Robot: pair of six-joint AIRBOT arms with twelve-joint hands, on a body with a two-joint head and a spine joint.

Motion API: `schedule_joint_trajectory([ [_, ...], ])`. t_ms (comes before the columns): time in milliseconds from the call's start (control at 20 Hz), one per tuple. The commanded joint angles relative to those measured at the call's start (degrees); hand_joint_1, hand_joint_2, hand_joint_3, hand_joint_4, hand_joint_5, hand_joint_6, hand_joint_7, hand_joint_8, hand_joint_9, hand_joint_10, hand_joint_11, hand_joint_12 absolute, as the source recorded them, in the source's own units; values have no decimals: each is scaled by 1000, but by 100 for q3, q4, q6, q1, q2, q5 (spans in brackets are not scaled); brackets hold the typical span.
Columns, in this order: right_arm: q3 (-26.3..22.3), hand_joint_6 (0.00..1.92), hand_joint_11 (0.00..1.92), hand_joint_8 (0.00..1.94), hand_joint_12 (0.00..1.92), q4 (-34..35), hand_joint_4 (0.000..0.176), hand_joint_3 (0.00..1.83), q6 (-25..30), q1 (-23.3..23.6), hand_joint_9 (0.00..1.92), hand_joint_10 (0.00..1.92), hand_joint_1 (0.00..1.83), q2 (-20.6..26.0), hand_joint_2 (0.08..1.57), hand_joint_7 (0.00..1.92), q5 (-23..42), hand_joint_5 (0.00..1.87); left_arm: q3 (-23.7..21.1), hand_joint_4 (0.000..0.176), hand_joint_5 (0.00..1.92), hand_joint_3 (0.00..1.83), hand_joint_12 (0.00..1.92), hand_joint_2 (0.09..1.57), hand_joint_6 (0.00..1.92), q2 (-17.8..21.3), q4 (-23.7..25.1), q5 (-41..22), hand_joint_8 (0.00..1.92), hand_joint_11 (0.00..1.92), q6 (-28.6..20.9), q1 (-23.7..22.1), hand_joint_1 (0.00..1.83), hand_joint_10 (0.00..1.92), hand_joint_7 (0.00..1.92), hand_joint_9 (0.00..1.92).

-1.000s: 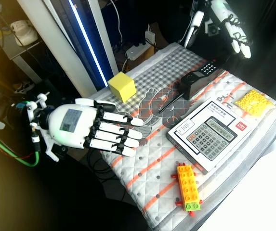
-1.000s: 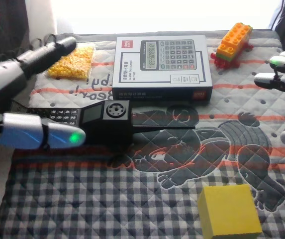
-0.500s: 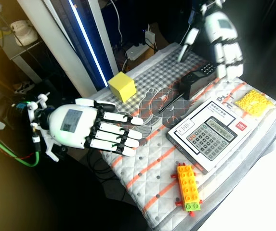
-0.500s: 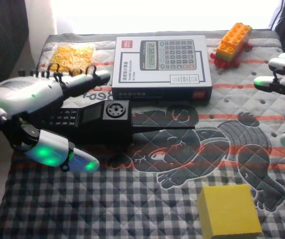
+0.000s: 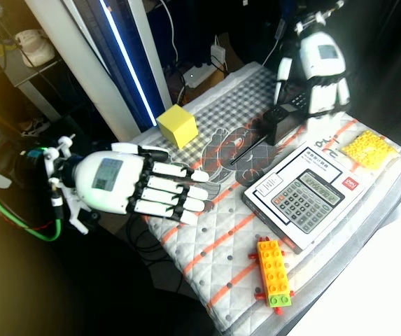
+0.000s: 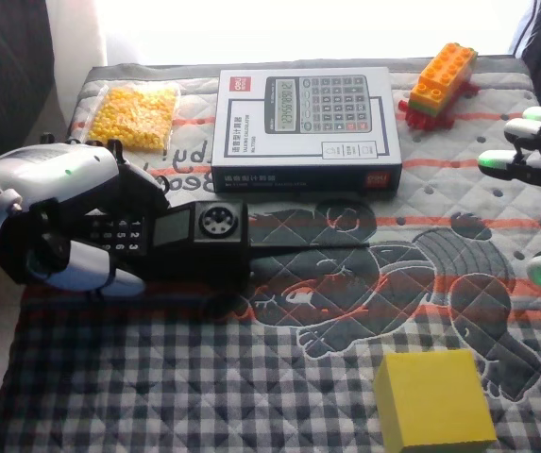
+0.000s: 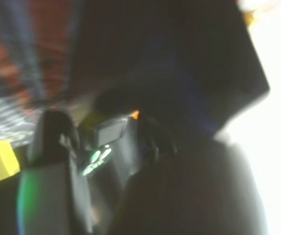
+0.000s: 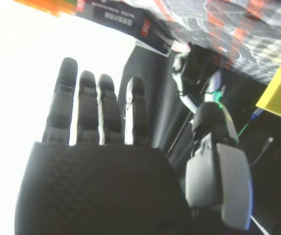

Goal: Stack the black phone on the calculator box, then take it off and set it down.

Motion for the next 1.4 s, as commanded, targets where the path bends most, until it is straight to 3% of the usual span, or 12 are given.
schedule_joint_trajectory([
  [0,28,3,0,1,413,118,127,4,9,60,75,6,76,11,1181,127,667,226,38,0,1024,2,1206,1130,762,38,-27,-542,1115,422,-11,-66,1368,1350,912,805],
  [150,27,2,0,2,413,118,131,6,9,42,78,4,35,3,1207,130,667,224,43,0,999,0,1115,1091,914,39,-90,-675,769,455,-11,-70,1381,1208,1087,892],
  [250,26,0,0,0,457,118,126,3,9,41,86,2,5,3,1218,138,667,228,35,0,979,0,1198,1093,914,40,-112,-770,819,490,-11,-88,1379,1208,1051,928],
  [350,25,1,0,1,483,118,149,1,10,37,91,2,0,3,1217,134,667,218,-41,0,990,0,1232,1097,854,81,-107,-968,880,552,-15,-148,1379,1230,1003,948],
  [550,25,1,0,1,474,121,105,0,11,37,105,2,3,-3,1222,144,667,240,-393,0,1074,0,1094,1061,770,317,319,-1426,875,771,-109,-297,1388,972,1106,967],
  [700,27,1,0,0,445,126,138,0,11,37,98,2,0,-20,1205,142,668,212,-415,0,1162,0,1131,1045,478,321,670,-1603,828,845,-535,-461,1395,1013,1097,1054],
  [850,35,3,0,1,400,126,139,2,11,38,112,2,0,-42,1217,161,668,212,-357,0,1202,0,1090,1045,461,243,829,-1703,894,810,-579,-743,1264,380,1121,1174],
  [900,49,3,0,1,451,127,118,2,11,38,121,3,13,-60,1232,159,668,232,-283,0,1175,2,1158,1051,493,176,836,-1684,928,757,-579,-854,1263,336,1111,1173],
  [1100,118,2,0,1,557,123,135,0,11,135,132,1,1,-189,1228,167,668,216,174,0,1160,1,1218,1056,553,-269,839,-1617,934,695,-885,-1319,1254,318,1091,1169],
  [1150,132,5,0,1,551,121,117,4,11,148,129,0,0,-214,1238,168,668,223,353,0,1207,0,1219,1049,448,-466,838,-1529,938,709,-893,-1457,1263,298,1101,1183],
  [1250,149,1,0,1,623,115,137,0,11,158,156,3,0,-238,1221,188,668,220,684,0,1241,0,1158,1038,349,-806,818,-1301,919,844,-950,-1652,1277,317,1130,1227],
  [1350,158,5,0,0,687,87,140,4,11,186,170,1,0,-250,1232,203,668,237,1011,0,1287,5,1387,1055,190,-1122,766,-1064,1092,662,-1003,-1782,1286,606,1051,1059],
])
